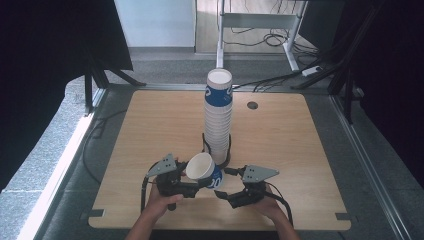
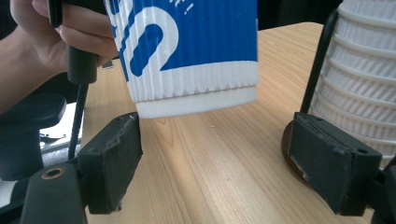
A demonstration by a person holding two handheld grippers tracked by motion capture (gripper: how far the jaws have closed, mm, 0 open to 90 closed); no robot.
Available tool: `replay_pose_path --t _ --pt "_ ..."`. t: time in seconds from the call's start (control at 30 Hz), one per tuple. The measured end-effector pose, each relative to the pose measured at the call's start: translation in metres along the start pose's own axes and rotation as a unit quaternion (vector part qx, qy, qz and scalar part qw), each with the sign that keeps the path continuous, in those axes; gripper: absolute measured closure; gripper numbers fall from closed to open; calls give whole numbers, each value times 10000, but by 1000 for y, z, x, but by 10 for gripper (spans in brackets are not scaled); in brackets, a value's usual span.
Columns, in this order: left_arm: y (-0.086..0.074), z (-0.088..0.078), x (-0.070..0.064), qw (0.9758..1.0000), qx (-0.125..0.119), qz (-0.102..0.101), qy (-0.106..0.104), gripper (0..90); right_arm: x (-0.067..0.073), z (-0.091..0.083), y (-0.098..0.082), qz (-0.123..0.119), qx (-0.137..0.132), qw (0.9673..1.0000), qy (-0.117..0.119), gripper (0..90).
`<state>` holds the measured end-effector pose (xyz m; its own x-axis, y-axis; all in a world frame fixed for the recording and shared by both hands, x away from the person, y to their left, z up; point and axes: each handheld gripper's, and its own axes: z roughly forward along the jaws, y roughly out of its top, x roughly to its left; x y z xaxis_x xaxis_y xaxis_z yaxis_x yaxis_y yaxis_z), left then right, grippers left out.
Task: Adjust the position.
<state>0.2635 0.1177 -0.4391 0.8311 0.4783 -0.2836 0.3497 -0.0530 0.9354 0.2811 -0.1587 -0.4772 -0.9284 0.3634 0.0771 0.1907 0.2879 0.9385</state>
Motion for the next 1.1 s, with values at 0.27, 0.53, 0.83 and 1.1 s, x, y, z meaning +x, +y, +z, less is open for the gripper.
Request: replay_pose_path --t 0.27,0.53,0.83,1.1 --pt "3 -2 -4 9991 179 280 272 211 -1 -3 0 -75 40 9999 -78 177" --pt "3 0 -7 9954 541 571 551 210 4 -2 2 -248 157 9995 -123 176" --pt "-1 9 -12 9889 996 846 714 210 9 4 2 -359 277 9989 -151 159" --pt "-5 17 -18 9843 1318 1024 578 209 14 11 0 -410 347 9986 -19 153"
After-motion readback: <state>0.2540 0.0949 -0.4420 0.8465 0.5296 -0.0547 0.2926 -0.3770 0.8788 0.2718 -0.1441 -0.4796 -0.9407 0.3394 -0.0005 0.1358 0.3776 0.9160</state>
